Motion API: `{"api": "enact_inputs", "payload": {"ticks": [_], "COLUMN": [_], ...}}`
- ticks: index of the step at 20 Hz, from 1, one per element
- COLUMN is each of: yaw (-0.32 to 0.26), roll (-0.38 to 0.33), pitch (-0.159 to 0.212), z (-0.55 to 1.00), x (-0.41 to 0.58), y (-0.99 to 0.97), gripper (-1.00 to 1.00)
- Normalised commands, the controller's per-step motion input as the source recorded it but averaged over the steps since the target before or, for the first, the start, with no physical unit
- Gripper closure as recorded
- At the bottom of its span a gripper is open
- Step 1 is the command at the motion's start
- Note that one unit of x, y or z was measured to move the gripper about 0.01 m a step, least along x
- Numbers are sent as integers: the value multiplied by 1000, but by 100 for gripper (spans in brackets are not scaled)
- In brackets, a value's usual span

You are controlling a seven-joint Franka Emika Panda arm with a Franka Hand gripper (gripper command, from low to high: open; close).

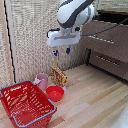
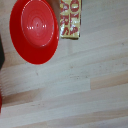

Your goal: Shift your gripper thoughtfully near the cereal snack bar. Tenderly grip the snack bar with your precision device. Carefully hover the precision device above the first drawer installation and invite the snack bar to descend into the first drawer installation.

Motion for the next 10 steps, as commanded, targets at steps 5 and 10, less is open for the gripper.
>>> {"api": "enact_inputs", "payload": {"ticks": [5,10], "yaw": [0,-3], "roll": [-13,0], "pitch": [3,0], "z": [-296,-353], "x": [315,413], "y": [-21,-71], "gripper": [-100,-100]}}
